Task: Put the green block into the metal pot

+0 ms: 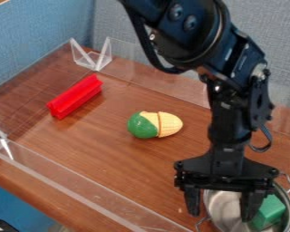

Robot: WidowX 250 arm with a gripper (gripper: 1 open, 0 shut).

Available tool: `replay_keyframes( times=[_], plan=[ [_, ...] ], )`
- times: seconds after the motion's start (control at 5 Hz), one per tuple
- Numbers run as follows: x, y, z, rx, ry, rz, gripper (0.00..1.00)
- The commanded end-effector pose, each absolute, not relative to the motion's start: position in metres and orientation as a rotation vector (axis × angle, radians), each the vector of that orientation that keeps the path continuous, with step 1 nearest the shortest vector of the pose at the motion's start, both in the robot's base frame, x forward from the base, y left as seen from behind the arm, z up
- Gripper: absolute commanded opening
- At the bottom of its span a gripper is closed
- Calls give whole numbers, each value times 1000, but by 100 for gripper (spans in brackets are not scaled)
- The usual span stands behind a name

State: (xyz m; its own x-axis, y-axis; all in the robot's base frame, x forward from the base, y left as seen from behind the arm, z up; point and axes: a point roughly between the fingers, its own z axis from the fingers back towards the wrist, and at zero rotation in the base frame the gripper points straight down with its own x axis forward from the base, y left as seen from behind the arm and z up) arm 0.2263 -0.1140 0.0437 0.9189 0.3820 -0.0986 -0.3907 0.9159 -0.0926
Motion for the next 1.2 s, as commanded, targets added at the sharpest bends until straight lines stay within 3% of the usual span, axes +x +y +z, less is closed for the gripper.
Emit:
replay_keyframes(
  times=[0.0, 0.6, 1.0],
  plan=[
    [231, -114, 58, -141, 44, 410, 100],
    [232, -117, 89, -204, -4, 448, 100],
    [235, -117, 97, -234, -33, 482, 100]
  ],
)
